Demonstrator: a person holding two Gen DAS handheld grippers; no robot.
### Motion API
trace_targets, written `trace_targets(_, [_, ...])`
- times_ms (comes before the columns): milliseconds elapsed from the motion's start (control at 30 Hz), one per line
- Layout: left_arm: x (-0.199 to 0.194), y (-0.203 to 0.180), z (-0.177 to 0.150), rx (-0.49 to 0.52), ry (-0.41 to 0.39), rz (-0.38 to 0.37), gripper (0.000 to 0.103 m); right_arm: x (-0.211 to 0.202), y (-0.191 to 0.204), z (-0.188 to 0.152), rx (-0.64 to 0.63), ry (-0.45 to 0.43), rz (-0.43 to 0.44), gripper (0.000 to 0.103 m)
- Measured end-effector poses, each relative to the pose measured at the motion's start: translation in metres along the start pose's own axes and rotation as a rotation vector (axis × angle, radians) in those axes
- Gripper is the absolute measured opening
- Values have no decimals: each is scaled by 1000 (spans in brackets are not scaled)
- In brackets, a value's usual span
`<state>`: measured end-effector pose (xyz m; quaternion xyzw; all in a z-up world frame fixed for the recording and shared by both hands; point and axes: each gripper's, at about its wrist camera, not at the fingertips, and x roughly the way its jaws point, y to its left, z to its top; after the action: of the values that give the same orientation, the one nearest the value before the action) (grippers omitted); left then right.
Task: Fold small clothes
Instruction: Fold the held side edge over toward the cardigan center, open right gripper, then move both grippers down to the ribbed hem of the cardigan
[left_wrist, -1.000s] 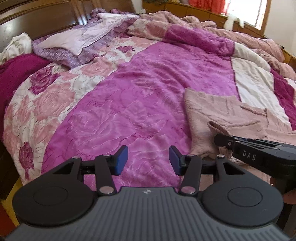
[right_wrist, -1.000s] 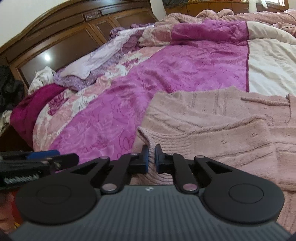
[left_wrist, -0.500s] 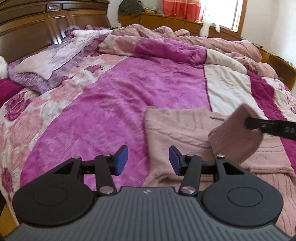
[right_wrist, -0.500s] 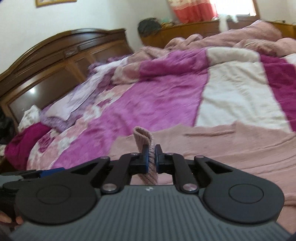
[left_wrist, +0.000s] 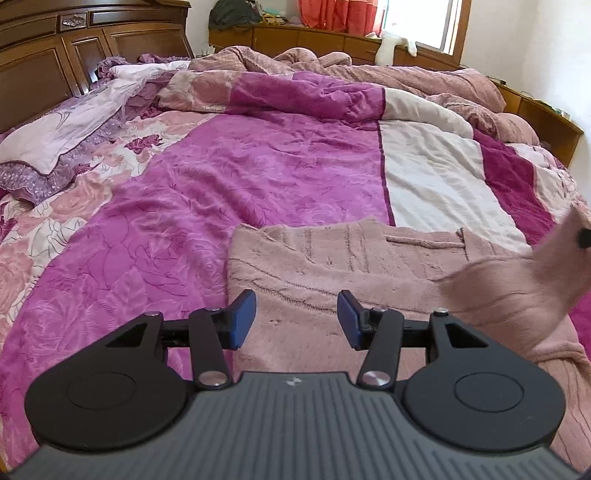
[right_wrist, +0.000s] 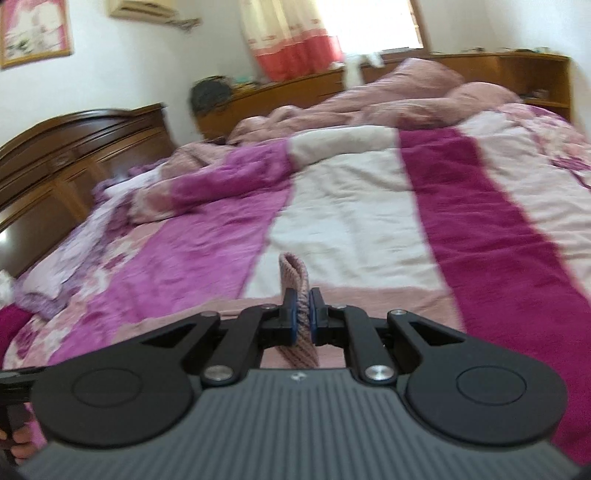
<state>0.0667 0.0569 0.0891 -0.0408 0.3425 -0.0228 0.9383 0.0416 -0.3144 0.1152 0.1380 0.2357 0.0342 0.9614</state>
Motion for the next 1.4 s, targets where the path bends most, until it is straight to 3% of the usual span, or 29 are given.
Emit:
trace_targets(300, [49, 2, -8, -25, 55, 73, 57, 25, -70, -33, 84, 101, -100, 8])
trace_targets(500, [69, -3, -19, 28, 79, 110, 57, 45, -86, -59, 113, 170, -143, 10])
trace_targets(700, [69, -1, -22, 30, 62, 99, 61, 42, -92, -59, 200, 161, -127, 12])
trace_targets(767, [65, 0, -21, 23, 61, 94, 61, 39, -90, -56, 213, 151, -125, 18])
trace_targets(833, [58, 0, -19, 24, 60, 95, 61, 31, -88, -53, 219, 122, -118, 55])
trace_targets(900, [49, 1, -17, 29, 47, 100, 61, 21, -84, -51, 217, 79, -98, 66])
trace_targets(1167, [-1, 2, -13, 57, 5, 102, 61, -11, -70, -39, 214, 39, -57, 66])
trace_targets(1400, [-38, -1, -21, 71, 13, 106, 61, -36, -52, -40, 167, 74, -20, 66])
